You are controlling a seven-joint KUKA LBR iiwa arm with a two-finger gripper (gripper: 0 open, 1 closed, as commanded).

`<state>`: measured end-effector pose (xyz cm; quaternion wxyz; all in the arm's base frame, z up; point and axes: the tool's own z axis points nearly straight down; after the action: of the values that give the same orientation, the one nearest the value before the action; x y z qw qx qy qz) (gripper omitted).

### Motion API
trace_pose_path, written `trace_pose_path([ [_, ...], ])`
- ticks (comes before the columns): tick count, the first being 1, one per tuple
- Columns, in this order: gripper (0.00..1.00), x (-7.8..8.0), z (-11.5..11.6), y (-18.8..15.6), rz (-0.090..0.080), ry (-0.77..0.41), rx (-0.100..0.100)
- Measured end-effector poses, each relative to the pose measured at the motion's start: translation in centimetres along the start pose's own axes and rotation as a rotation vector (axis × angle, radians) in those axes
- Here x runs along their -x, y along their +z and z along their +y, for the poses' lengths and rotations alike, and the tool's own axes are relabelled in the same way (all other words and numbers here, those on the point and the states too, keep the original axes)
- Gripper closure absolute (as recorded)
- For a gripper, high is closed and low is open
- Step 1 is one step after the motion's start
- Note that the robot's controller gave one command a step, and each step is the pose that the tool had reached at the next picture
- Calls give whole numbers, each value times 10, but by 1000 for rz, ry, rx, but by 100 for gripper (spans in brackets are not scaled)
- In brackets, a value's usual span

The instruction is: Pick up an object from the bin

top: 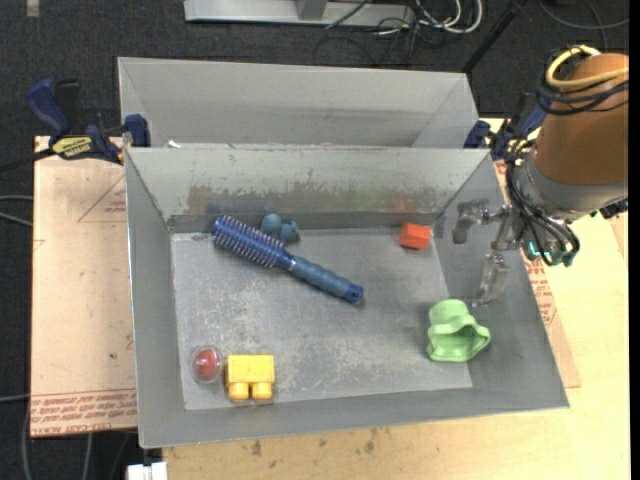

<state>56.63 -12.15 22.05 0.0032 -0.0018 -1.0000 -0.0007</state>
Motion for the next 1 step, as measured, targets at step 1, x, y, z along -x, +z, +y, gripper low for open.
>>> trace_pose_path([
  [1, 0, -27, -9, 78, -2, -242, 0],
])
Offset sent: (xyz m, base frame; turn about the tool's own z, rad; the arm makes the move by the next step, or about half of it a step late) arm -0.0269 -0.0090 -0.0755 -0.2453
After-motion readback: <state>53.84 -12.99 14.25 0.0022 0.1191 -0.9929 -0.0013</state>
